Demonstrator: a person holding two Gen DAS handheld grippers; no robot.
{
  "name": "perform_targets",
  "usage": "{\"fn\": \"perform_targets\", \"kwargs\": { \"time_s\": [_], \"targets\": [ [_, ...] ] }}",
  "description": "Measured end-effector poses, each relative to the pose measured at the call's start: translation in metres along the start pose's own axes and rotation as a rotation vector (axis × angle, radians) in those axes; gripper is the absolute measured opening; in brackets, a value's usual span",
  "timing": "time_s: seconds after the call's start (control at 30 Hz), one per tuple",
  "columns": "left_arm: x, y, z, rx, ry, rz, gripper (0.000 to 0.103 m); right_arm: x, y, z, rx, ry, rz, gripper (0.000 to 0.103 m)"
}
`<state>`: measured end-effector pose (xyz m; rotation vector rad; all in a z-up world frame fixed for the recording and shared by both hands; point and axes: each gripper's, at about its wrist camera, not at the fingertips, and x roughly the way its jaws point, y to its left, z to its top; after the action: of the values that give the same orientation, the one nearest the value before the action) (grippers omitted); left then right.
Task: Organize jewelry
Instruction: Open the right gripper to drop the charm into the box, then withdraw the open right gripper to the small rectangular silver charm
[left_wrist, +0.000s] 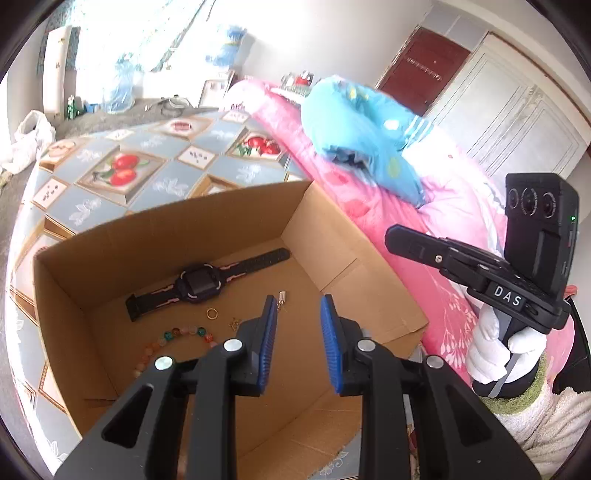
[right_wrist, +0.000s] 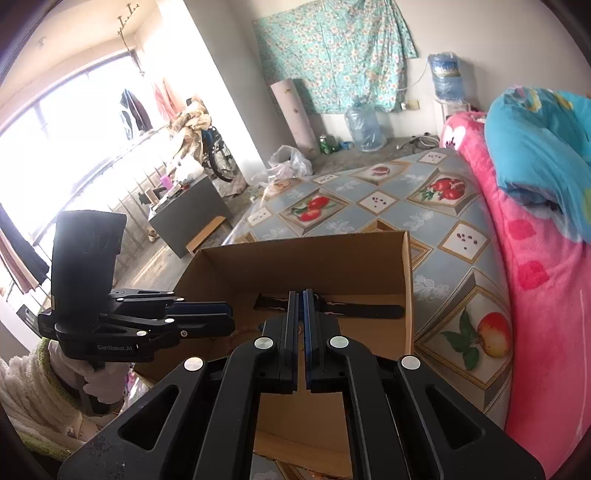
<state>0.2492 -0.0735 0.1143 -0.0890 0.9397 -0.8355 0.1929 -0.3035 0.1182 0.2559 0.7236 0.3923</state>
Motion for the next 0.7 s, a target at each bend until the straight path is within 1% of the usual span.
{"fn": "perform_targets", "kwargs": {
  "time_s": [0.1,0.2,0.3,0.37,0.43,0.5,0.53,0.57,0.63,0.7],
  "targets": [
    [-0.036,-0.006,-0.019,0.044,-0.104,0.016,0.026,-0.019,0.01,-0.013,-0.017,-0.036,0.043,0.004],
    [-0.069,-0.012,-0.047,0.084,-0.198,0.056,0.03,-0.039,0.023,-0.031,-0.048,-0.075,0.107,0.006],
    [-0.095,-0.018,-0.078,0.119,-0.263,0.091,0.03,-0.055,0.036,-0.054,-0.066,-0.1,0.194,0.011],
    [-0.107,-0.023,-0.099,0.146,-0.285,0.108,0.031,-0.058,0.044,-0.07,-0.07,-0.09,0.243,0.012],
    [-0.113,-0.027,-0.119,0.161,-0.277,0.101,0.034,-0.056,0.051,-0.087,-0.066,-0.055,0.288,0.014],
    [-0.109,-0.033,-0.139,0.175,-0.235,0.085,0.039,-0.046,0.055,-0.105,-0.044,-0.004,0.315,0.021],
    [-0.102,-0.035,-0.147,0.178,-0.207,0.087,0.039,-0.039,0.056,-0.114,-0.027,0.025,0.311,0.022],
    [-0.094,-0.036,-0.155,0.179,-0.175,0.09,0.04,-0.029,0.056,-0.123,-0.01,0.056,0.297,0.023],
    [-0.067,-0.038,-0.169,0.178,-0.11,0.12,0.041,-0.008,0.055,-0.141,0.02,0.126,0.231,0.025],
    [-0.04,-0.04,-0.183,0.218,-0.06,0.195,0.041,0.012,0.054,-0.156,0.031,0.178,0.159,0.025]
  ]
}}
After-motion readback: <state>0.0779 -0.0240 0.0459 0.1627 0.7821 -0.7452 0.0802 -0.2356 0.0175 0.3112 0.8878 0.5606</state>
